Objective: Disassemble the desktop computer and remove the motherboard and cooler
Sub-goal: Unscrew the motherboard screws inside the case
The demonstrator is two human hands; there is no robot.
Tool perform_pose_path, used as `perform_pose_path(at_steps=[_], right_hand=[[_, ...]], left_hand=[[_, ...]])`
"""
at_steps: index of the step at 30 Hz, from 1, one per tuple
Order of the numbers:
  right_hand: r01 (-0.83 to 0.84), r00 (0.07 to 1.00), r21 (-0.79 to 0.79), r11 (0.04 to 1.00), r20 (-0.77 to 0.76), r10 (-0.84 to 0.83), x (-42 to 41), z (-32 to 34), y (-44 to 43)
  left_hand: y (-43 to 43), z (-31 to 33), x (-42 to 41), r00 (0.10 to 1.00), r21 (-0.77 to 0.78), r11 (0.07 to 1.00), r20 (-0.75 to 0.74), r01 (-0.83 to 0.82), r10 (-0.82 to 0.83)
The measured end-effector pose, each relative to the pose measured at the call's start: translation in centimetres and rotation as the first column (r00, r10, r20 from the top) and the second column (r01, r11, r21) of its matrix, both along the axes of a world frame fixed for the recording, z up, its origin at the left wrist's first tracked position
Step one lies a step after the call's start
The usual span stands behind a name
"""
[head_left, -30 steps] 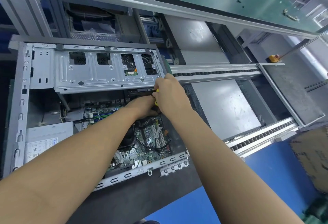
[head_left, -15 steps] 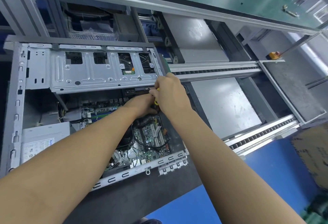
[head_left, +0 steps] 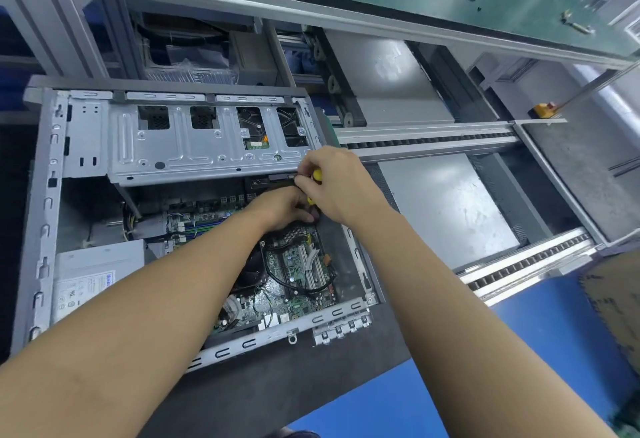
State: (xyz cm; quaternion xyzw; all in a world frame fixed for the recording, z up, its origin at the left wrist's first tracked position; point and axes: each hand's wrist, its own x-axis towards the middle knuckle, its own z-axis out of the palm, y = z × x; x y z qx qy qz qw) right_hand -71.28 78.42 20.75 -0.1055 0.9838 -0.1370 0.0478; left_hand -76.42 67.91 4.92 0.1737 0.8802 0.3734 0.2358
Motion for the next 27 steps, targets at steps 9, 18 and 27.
perform_pose_path(at_steps=[9,18,27], right_hand=[[0.091,0.996,0.142,0.986,-0.011,-0.09,-0.7,-0.3,-0.4],[0.069,0.997,0.085,0.994,0.03,-0.072,-0.2,-0.9,-0.8],[-0.076,0.997,0.08,0.994,-0.001,0.076,0.4,-1.6,0.4]], left_hand=[[0.2,-0.2,-0.3,1.0,-0.037,0.999,0.011,-0.02,0.02],[0.3,0.2,0.2,0.999,-0.06,0.998,-0.053,-0.011,0.008],[-1.1,0.7,-0.4,0.998,-0.222,0.974,-0.017,0.051,-0.056]])
